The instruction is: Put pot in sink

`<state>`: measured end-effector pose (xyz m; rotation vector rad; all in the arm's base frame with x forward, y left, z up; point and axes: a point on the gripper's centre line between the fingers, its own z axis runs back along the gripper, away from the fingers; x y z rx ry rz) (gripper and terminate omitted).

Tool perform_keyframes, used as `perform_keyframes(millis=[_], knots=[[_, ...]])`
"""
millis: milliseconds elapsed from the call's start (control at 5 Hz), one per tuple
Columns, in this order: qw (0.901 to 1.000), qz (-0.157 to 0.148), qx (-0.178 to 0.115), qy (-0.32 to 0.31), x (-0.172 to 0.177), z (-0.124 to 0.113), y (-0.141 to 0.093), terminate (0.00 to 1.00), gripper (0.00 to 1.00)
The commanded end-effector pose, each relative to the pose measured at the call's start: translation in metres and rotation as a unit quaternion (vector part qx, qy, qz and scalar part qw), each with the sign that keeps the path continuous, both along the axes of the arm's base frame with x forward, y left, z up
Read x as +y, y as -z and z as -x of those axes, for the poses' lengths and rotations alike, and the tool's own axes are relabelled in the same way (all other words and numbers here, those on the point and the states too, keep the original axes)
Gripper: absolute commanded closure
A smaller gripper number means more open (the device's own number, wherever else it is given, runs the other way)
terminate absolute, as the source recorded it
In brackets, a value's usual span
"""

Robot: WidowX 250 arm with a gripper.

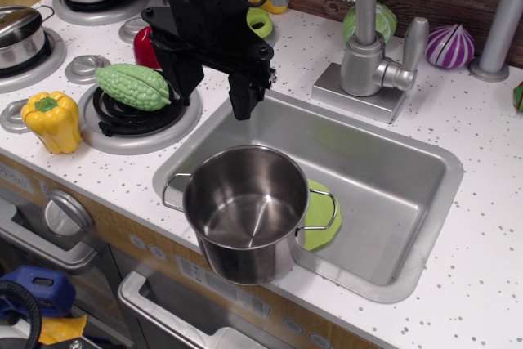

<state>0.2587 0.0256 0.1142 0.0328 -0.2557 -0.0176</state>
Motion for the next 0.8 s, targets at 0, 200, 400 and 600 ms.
perform_keyframes(millis=[0, 200, 400, 600], knots=[[1.0000, 0.000, 0.000, 0.000, 0.000, 0.000, 0.000, 0.00, 0.00], [0.9930, -0.044, -0.012, 0.109, 0.001, 0.002, 0.004, 0.00, 0.00], [0.9780, -0.093, -0.037, 0.183, -0.006, 0.005, 0.019, 0.00, 0.00], [0.9698, -0.082, -0.044, 0.226, -0.006, 0.007, 0.026, 0.00, 0.00]])
